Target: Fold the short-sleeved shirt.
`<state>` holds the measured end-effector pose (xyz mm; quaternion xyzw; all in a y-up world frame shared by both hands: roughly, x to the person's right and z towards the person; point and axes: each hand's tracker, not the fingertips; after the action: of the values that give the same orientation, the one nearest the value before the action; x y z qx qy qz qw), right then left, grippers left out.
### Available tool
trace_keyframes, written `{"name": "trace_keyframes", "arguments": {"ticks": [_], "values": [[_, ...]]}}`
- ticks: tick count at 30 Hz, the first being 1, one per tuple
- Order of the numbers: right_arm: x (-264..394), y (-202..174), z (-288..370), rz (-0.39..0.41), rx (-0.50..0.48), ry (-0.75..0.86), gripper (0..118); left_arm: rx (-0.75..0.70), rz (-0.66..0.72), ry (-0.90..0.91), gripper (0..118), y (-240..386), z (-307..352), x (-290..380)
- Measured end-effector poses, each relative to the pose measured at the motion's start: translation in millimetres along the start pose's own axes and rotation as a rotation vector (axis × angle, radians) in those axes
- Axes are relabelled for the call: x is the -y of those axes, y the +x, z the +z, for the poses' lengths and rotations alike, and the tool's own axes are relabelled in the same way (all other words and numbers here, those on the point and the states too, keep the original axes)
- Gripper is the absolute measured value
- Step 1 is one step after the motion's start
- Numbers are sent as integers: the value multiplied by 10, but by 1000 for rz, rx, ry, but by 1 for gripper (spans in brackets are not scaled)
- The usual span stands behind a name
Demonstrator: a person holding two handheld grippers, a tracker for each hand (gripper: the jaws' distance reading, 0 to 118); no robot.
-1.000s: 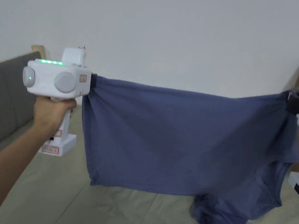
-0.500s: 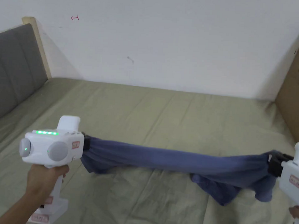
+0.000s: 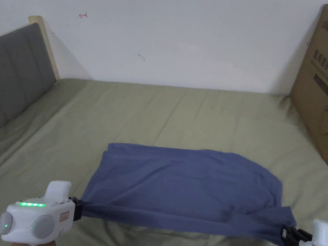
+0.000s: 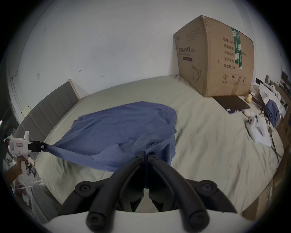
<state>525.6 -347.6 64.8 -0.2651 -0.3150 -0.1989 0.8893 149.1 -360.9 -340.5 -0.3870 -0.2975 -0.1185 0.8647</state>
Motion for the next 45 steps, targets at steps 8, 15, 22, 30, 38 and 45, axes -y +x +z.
{"name": "trace_keyframes", "arguments": {"ticks": [8,15,22,30,38,45], "values": [[689,55,284,-39,11,-112,2,-25,-5,-93,2,-166,202,775],[1179,159,-174,-48,81,-316,2,-46,4,-177,2,-106,-45,1090],[956,66,-11,-72,102,-287,50,-54,97,-168,71,-97,89,1001],[-91,-321,703,2,79,167,109,65,138,269,94,208,1019,208],[-615,-833,1041,146,138,471,96,53,-7,538,81,715,1444,-258],[-574,-974,1076,169,152,502,0,91,-36,585,0,860,1406,-177]]}}
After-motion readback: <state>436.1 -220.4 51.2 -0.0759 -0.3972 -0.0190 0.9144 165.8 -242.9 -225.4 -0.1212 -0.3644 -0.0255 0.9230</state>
